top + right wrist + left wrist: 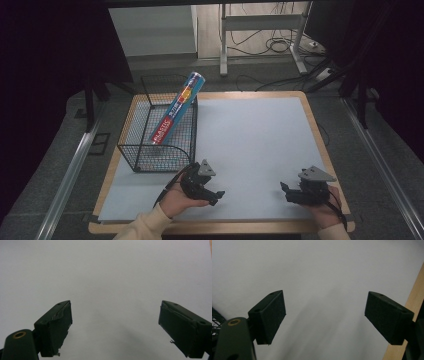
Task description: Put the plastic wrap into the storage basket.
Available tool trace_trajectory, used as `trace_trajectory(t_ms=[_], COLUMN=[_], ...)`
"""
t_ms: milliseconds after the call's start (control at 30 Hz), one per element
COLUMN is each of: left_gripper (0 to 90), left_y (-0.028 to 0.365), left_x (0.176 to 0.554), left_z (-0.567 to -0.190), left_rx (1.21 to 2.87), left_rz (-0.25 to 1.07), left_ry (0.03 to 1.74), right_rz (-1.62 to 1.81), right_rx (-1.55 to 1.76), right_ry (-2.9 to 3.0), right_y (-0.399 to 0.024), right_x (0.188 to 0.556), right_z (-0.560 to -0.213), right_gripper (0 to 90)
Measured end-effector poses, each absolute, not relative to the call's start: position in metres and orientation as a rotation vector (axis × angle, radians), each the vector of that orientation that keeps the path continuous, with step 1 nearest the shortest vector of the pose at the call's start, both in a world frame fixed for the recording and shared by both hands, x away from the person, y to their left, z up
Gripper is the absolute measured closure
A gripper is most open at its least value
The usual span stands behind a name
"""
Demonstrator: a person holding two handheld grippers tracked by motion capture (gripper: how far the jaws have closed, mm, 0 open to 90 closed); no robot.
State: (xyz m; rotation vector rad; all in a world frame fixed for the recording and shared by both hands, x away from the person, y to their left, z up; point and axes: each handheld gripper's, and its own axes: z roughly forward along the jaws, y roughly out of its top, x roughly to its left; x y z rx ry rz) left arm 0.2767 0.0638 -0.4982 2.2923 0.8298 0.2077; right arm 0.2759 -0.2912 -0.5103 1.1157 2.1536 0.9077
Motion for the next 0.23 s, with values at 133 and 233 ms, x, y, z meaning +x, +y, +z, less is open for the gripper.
trace_trajectory(t_ms=[133,233], left_gripper=[17.0,17.0], left_y=[0.0671,0.0682], left_x=[0.2787,0.2786], left_z=[-0.4988,-0.4992], left_rx=[2.292,2.283], left_rz=[0.214,0.219], left_ry=[0.840,0.850], right_rz=[0.914,0.923], right_rx=[1.109,1.107], right_ry=[2.154,2.149], right_y=[-0.2906,-0.2905], right_x=[0.2757,0.2754], right_z=[-0.5097,-0.5094], right_gripper=[11.9,12.0])
